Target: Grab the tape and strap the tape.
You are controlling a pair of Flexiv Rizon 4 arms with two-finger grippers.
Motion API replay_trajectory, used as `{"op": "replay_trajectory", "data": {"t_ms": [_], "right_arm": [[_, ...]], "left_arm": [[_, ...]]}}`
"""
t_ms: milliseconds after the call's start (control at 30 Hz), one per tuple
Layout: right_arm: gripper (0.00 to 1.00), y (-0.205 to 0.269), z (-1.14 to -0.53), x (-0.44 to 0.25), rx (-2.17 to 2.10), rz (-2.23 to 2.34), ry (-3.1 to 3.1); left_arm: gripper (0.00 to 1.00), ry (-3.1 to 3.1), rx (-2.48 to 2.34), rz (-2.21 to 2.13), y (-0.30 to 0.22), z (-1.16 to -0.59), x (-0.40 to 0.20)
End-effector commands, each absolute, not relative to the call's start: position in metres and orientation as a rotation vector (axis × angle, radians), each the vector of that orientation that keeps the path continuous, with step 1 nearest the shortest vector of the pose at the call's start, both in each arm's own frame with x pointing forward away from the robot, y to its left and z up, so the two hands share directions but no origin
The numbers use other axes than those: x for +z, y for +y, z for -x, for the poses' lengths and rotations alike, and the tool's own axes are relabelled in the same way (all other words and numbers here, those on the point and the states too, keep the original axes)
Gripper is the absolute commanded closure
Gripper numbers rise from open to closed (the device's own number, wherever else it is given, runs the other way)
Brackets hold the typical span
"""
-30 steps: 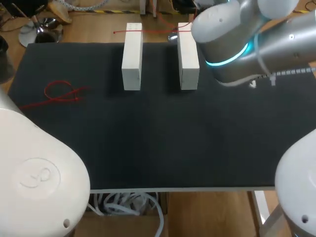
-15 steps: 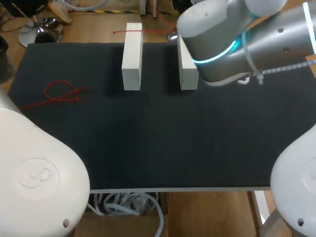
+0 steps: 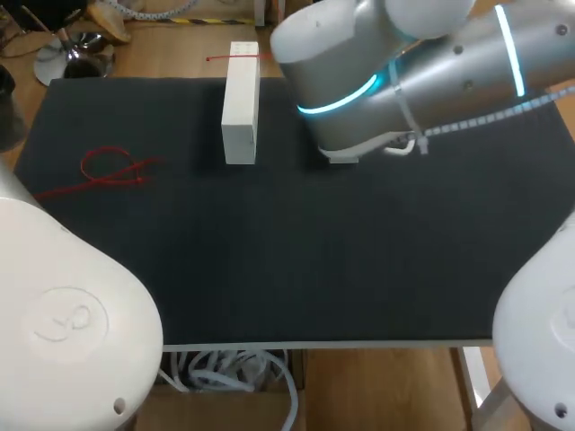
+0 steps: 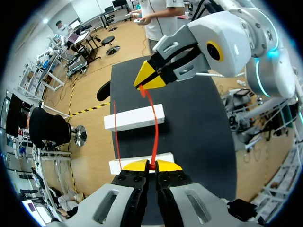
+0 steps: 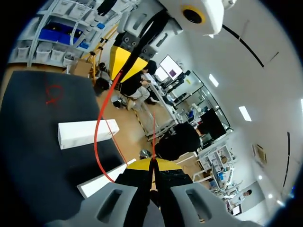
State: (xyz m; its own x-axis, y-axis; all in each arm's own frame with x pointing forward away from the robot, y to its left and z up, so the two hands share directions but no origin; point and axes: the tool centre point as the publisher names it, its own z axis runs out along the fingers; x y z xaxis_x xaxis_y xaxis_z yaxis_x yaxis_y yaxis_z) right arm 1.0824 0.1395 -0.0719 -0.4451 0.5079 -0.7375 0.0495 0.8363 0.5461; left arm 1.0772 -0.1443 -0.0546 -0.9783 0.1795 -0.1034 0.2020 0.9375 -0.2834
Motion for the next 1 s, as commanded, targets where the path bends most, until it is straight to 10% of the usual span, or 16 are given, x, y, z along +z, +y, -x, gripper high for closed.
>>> {"op": "replay_trajectory", "data": {"t_ms": [33,1000], "right_arm": [[1.0,0.1454,-1.0806,-0.0689,0.095,-0.669,2.108],[1.0,0.1536,-1.0776,-0.065,-0.093,-0.52,2.083]], "left_arm": [[1.0,3.021,-0.446,-0.296,-0.1452,-1.0775,-0.0535],[1.0,3.021,-0.446,-0.296,-0.1452,-1.0775,-0.0535]]}}
